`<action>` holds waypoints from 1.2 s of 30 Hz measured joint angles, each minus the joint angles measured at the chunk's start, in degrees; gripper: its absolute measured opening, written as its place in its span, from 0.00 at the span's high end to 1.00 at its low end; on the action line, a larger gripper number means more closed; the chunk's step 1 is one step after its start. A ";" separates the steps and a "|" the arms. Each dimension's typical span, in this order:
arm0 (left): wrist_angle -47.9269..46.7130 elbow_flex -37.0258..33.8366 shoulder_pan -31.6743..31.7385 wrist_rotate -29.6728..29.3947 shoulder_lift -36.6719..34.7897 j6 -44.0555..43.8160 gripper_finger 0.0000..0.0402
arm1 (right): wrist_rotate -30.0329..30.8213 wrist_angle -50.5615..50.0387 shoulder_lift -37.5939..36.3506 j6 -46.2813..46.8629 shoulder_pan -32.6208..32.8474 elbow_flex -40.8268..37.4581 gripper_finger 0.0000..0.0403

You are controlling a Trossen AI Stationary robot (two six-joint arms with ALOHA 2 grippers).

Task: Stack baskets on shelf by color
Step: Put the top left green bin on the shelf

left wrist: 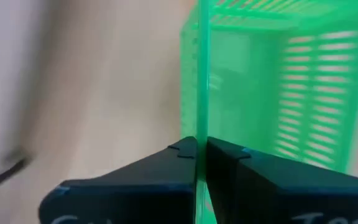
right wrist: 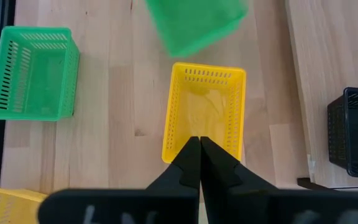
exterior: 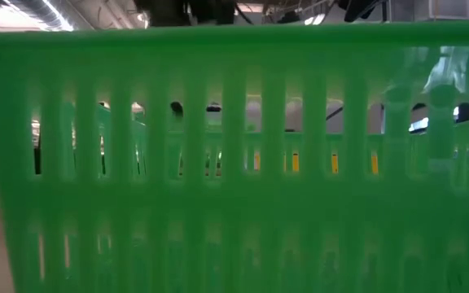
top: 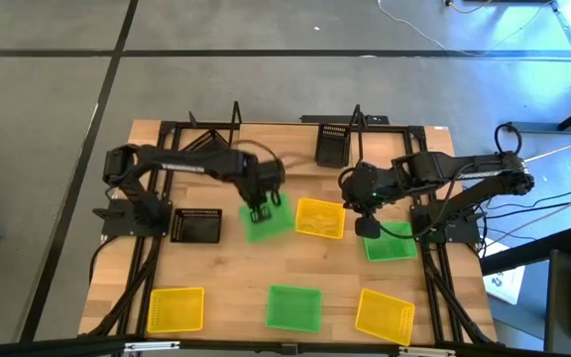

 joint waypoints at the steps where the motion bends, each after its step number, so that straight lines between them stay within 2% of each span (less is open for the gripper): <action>1: -0.24 1.99 0.94 -1.11 -0.20 -2.05 0.99 | 0.10 0.03 -0.01 0.03 0.00 0.01 1.00; 5: -0.11 9.08 5.40 -2.60 -0.56 -8.07 1.00 | 2.95 0.16 0.00 0.17 0.00 0.01 1.00; 8: 0.55 11.79 9.48 -3.52 -0.17 -13.13 1.00 | 5.77 0.26 0.01 0.15 0.00 0.01 1.00; 14: -0.53 11.93 18.26 -3.13 -0.19 -22.20 1.00 | 10.12 0.29 0.01 0.17 0.00 0.01 1.00; 19: 1.92 10.75 23.94 1.37 1.74 -26.18 1.00 | 13.61 0.31 0.01 0.00 0.00 0.01 1.00; 24: 9.83 10.71 25.88 7.22 5.37 -27.31 1.00 | 15.94 0.44 0.01 0.03 -0.02 0.01 1.00; 27: 13.66 10.69 26.19 7.44 6.82 -28.68 1.00 | 15.96 0.69 0.01 0.28 0.00 0.01 1.00; 30: 13.80 10.71 26.50 5.14 8.14 -28.90 1.00 | 15.96 0.83 0.01 0.31 0.00 0.01 1.00; 36: 16.76 10.70 26.43 5.10 11.69 -30.32 1.00 | 15.99 0.94 0.01 0.27 0.00 0.01 1.00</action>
